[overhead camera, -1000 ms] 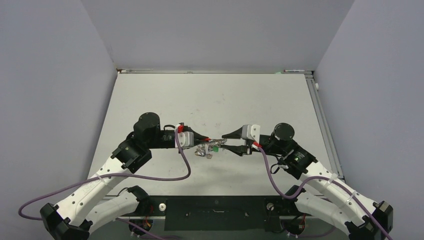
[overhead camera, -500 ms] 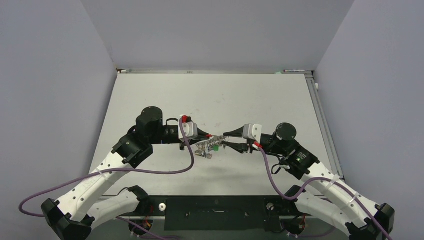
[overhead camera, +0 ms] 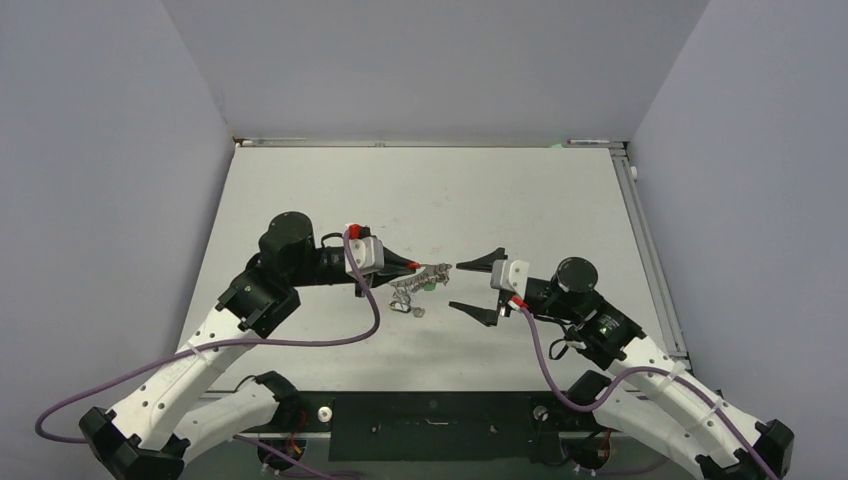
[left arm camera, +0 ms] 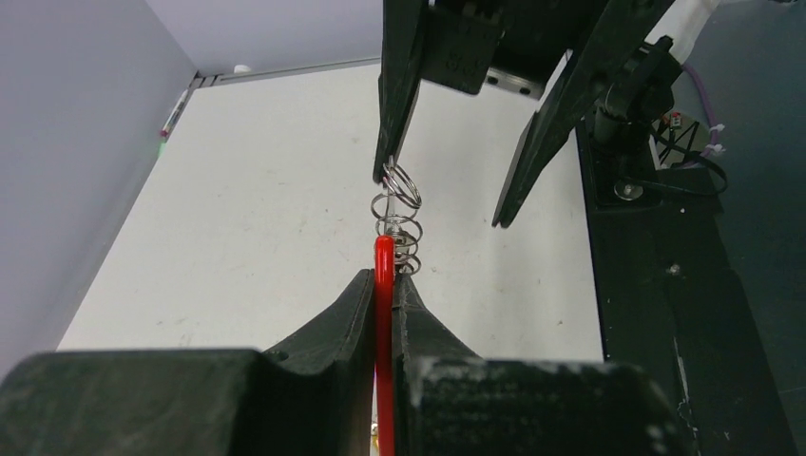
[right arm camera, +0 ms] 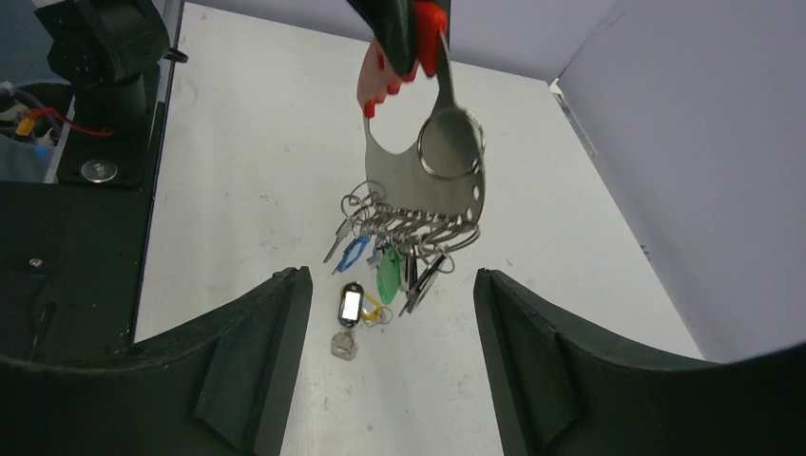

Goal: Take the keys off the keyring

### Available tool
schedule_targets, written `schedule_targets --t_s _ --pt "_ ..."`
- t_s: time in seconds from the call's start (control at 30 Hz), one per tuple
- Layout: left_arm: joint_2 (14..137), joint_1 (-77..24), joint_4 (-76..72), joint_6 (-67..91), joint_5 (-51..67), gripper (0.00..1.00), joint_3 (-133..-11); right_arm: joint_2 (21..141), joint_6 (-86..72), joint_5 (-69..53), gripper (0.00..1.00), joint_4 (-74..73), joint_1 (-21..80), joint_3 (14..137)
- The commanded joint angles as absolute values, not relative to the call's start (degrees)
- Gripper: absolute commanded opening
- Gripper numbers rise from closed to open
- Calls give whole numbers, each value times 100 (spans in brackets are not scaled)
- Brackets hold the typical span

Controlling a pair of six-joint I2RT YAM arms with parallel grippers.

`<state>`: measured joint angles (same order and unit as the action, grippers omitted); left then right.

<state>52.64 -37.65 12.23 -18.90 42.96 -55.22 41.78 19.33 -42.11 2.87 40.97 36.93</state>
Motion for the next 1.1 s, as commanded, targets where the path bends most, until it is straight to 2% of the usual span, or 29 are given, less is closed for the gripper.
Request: schedule_targets --t_s 0.0,0.27,0.5,0.63,0.8,1.07 --pt "5111 -3726 567 -1608 4751 0 -5650 4176 1969 -4087 65 583 4131 3360" --pt "5090 -3727 510 -1444 4941 0 -5713 4436 1715 -3961 63 1246 4124 3238" --pt "5063 -3722 460 -1394 4962 0 -5678 4605 1510 -4060 53 1607 4124 3211" --pt "5062 -3718 418 -1356 4945 0 -5669 4716 1352 -4113 51 1809 4131 3216" --pt "5054 -3589 325 -1211 4934 0 -5626 4680 1464 -4123 33 1658 4129 3241" --pt "5034 -3195 167 -1010 5144 0 -5467 4442 1635 -4043 13 1285 4120 3366"
